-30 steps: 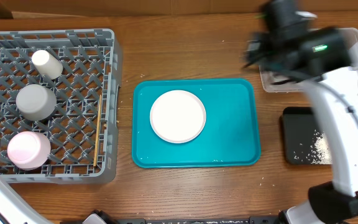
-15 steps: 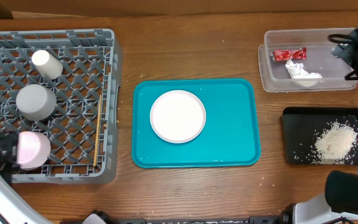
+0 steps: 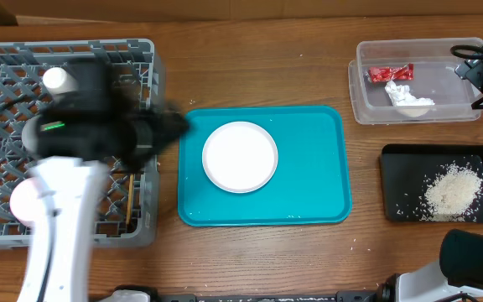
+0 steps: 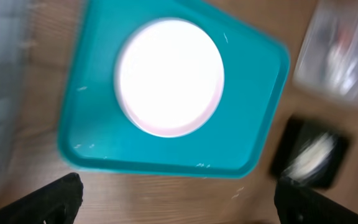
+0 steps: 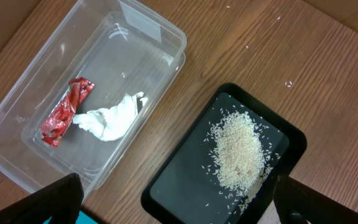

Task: Sort waste into correct bins and load items into the dishwasher
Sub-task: 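Move the left gripper to the plate rim and grasp it, then lift the plate with the left gripper and carry it to the dish rack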

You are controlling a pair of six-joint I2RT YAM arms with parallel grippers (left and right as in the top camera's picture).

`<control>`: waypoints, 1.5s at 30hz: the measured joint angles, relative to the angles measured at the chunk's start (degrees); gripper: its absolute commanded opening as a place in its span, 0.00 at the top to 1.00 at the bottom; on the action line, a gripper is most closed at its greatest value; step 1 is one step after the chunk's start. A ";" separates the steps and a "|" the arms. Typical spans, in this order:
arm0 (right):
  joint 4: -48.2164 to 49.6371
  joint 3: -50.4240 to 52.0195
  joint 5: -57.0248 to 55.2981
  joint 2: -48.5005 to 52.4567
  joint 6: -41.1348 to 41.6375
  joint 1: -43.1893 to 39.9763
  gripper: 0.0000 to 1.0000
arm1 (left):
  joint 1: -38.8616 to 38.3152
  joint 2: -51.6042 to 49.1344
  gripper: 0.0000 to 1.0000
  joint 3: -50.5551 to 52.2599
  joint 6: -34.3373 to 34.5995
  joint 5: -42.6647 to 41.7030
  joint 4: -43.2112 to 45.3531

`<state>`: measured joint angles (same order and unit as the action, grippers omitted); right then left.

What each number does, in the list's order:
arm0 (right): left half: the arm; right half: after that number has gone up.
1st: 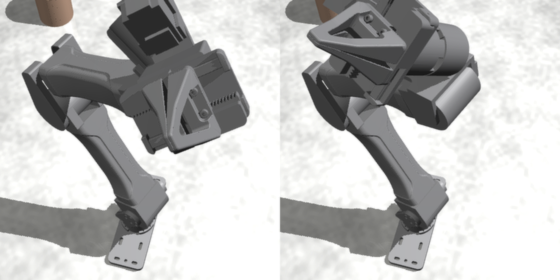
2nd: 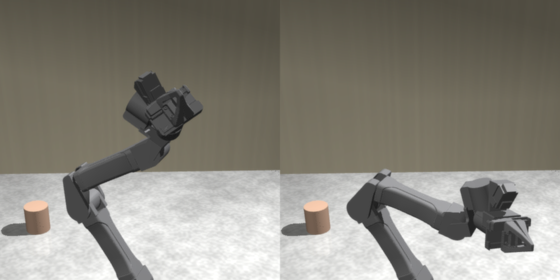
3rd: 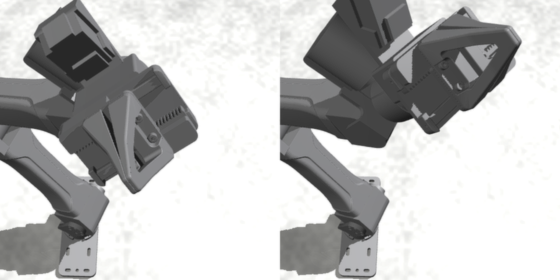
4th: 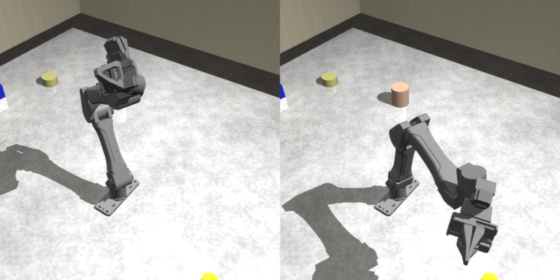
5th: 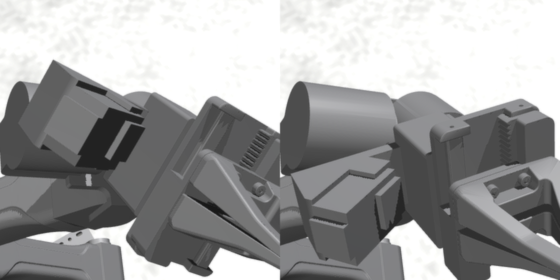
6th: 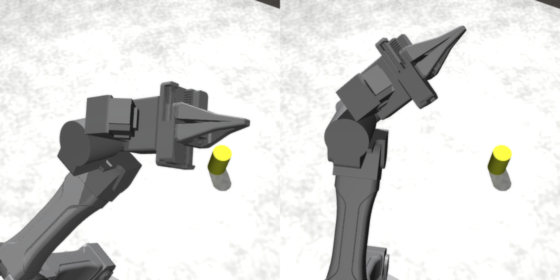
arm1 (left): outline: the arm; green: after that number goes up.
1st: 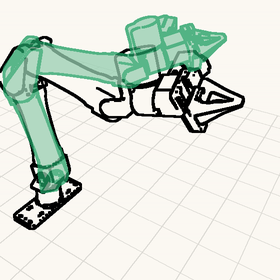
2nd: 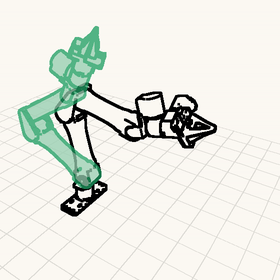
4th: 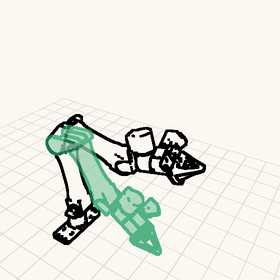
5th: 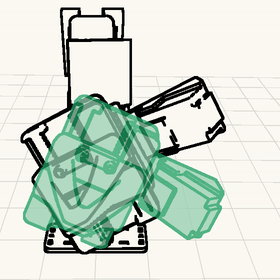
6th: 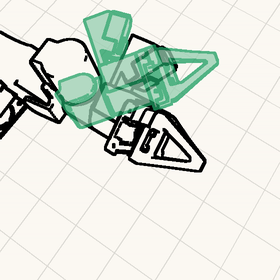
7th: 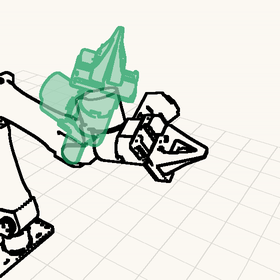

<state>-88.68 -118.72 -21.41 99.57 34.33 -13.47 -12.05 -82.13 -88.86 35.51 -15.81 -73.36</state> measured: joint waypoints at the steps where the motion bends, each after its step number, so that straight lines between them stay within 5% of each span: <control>1: -0.04 0.00 0.00 0.00 0.00 0.00 0.00 | -4.70 -1.57 0.00 0.00 -0.15 2.80 1.73; 8: -0.02 0.00 0.00 0.00 -0.02 0.00 0.00 | -26.38 -15.65 0.02 0.00 -2.40 17.16 11.61; 11: -0.04 0.00 0.00 0.00 -0.02 0.00 0.00 | -30.27 -21.68 0.25 0.02 -4.28 21.11 14.16; 16: -0.02 0.00 0.02 0.00 -0.02 0.00 0.00 | -30.97 -28.70 0.48 0.04 -6.08 24.48 16.85; 30: -0.04 0.00 0.00 0.00 0.00 0.00 0.00 | -30.95 -39.65 0.44 0.04 -11.45 16.28 22.62; 33: -0.07 0.00 0.00 0.00 -0.02 0.00 0.00 | -30.95 -40.02 0.64 -0.02 -11.98 16.22 22.62; 35: -0.02 0.00 0.00 0.00 0.02 0.00 0.00 | -30.93 -40.04 0.96 -0.02 -12.72 16.46 22.62; 41: -0.02 0.00 0.02 0.00 0.00 0.00 0.00 | -30.95 -39.98 0.96 -1.18 -13.27 17.55 21.27; 45: -0.04 0.00 0.00 0.00 0.00 0.00 0.00 | -30.25 -39.98 0.96 -6.97 -13.25 17.49 12.94</control>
<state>-88.73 -118.72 -21.41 99.57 34.33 -13.47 -42.30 -122.10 -95.83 22.26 1.67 -60.42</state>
